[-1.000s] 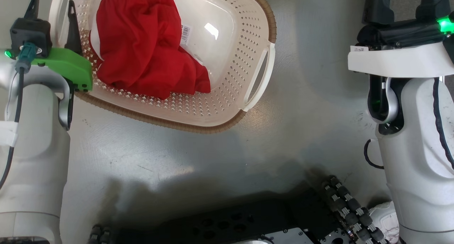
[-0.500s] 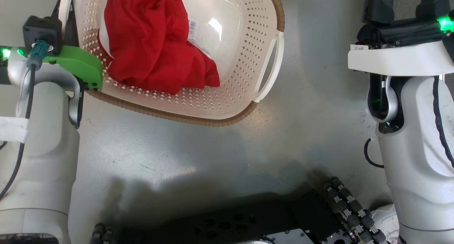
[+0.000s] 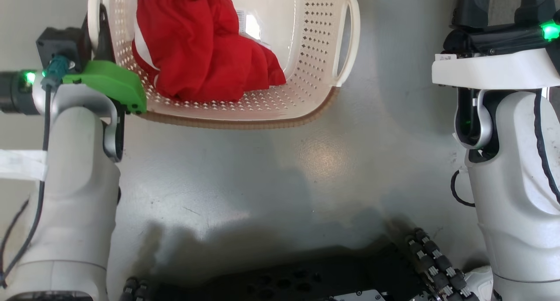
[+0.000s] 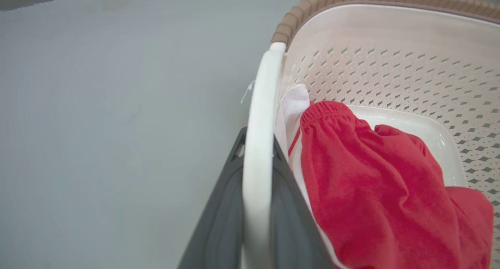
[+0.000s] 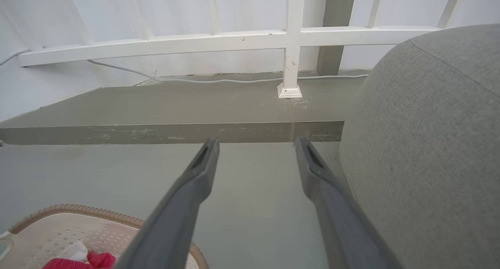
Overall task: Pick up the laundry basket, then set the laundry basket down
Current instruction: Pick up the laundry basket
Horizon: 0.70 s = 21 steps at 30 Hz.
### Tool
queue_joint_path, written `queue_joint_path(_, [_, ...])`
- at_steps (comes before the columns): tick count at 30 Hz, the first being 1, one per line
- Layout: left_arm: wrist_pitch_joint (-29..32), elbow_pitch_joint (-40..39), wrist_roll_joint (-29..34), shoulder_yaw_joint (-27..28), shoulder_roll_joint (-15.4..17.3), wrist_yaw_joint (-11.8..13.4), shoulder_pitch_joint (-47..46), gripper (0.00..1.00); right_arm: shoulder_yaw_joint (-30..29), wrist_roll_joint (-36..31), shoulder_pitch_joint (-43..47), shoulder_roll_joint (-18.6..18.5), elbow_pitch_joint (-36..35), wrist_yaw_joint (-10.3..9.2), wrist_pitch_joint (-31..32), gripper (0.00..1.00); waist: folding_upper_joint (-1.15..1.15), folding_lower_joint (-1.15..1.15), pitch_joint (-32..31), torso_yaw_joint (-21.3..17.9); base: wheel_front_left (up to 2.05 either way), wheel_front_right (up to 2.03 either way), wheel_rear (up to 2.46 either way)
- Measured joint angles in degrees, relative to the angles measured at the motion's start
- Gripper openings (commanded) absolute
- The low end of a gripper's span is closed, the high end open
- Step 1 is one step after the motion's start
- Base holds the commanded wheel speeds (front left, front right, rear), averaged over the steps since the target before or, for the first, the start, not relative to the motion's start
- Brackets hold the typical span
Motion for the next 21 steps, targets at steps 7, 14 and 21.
queue_joint_path(7, [-0.01, 0.27, -0.67, 0.20, -0.77, 0.47, 2.60, 0.00, 0.30, -0.01, 0.01, 0.00, 0.40, 0.00, 0.00, 1.00, 0.00, 0.00, -1.32, 0.61, 0.00, 0.00, 0.00])
queue_joint_path(14, [-0.01, 0.65, -2.61, 0.49, -1.11, 0.69, 3.21, 0.00, 0.38, -0.01, 0.00, -0.01, 0.51, 0.00, 0.00, 1.00, 0.00, 0.00, -1.53, 0.49, 0.00, 0.00, 0.00])
queue_joint_path(21, [-0.01, 2.32, -3.67, 0.74, -1.55, 1.38, 4.05, 0.00, 0.91, 0.00, 0.00, 0.00, 0.73, 0.00, 0.00, 1.00, 0.00, 0.00, -1.39, -0.05, 0.00, 0.00, 0.00])
